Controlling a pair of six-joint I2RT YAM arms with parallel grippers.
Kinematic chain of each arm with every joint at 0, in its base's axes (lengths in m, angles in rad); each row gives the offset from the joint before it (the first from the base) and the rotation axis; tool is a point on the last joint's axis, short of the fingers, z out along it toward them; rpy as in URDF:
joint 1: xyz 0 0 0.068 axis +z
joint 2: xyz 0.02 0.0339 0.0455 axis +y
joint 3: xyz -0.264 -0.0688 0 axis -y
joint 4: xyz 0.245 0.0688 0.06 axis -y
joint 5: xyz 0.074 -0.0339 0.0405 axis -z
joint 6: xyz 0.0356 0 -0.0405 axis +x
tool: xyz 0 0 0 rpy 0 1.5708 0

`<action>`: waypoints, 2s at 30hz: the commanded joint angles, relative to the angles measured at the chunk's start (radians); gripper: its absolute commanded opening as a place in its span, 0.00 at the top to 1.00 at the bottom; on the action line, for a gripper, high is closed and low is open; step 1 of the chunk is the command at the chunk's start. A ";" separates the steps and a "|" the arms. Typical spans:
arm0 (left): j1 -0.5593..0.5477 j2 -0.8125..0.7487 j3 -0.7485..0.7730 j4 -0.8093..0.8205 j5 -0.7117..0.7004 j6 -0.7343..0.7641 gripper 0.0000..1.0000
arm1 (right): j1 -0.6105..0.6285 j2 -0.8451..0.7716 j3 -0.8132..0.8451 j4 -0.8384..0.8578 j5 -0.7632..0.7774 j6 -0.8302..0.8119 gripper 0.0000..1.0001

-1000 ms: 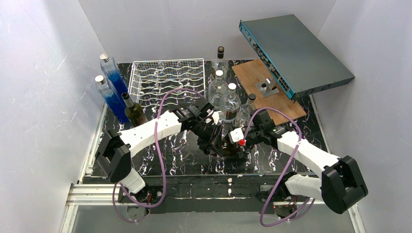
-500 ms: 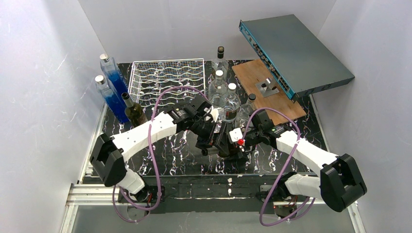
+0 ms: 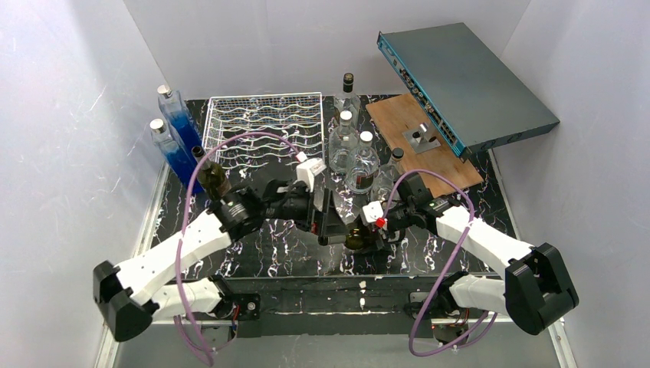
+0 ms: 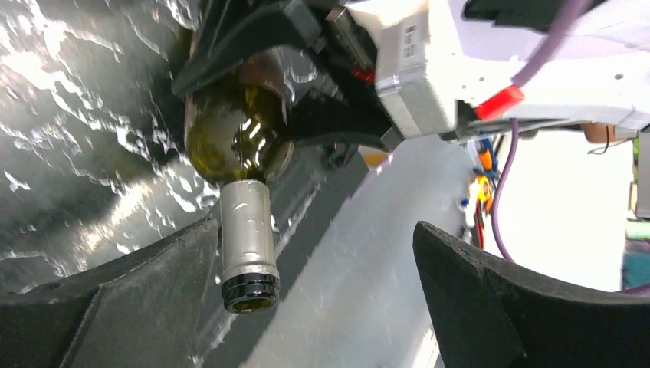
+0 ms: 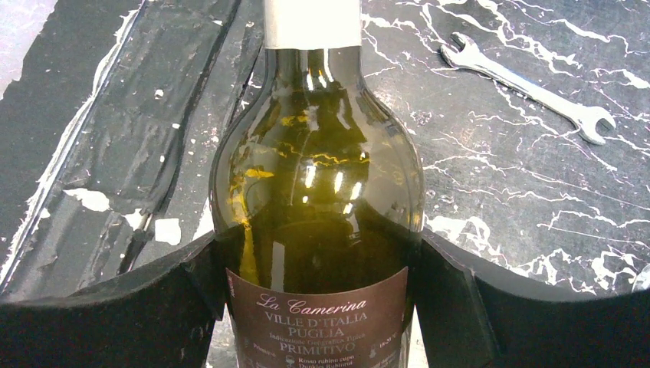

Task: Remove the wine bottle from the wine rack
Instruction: Place the wine bottle at the center of the board.

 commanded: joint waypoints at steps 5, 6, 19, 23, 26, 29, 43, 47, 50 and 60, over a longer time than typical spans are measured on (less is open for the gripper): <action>0.003 -0.274 -0.227 0.414 -0.209 0.062 0.02 | -0.017 -0.013 0.054 0.024 -0.091 0.073 0.63; 0.003 -0.303 -0.242 0.429 -0.222 0.077 0.02 | -0.018 -0.013 0.054 0.029 -0.093 0.081 0.63; 0.003 -0.546 -0.320 0.431 -0.274 0.283 0.02 | -0.057 -0.008 0.060 0.139 -0.139 0.249 0.65; 0.003 -0.551 -0.372 0.435 -0.231 0.285 0.02 | -0.087 -0.013 0.066 0.195 -0.173 0.345 0.65; 0.002 -0.515 -0.391 0.466 -0.207 0.259 0.02 | -0.104 -0.014 0.063 0.252 -0.193 0.438 0.66; -0.004 -0.461 -0.406 0.545 -0.198 0.229 0.02 | -0.117 -0.014 0.055 0.305 -0.206 0.504 0.66; -0.137 -0.216 -0.443 0.849 -0.517 0.284 0.02 | -0.135 -0.013 0.041 0.413 -0.232 0.617 0.66; -0.158 -0.171 -0.457 0.941 -0.591 0.285 0.04 | -0.136 -0.013 0.037 0.423 -0.234 0.629 0.66; -0.169 -0.134 -0.455 0.996 -0.628 0.282 0.08 | -0.137 -0.013 0.036 0.429 -0.235 0.635 0.66; -0.181 -0.040 -0.433 1.110 -0.656 0.260 0.30 | -0.138 -0.016 0.030 0.444 -0.234 0.648 0.65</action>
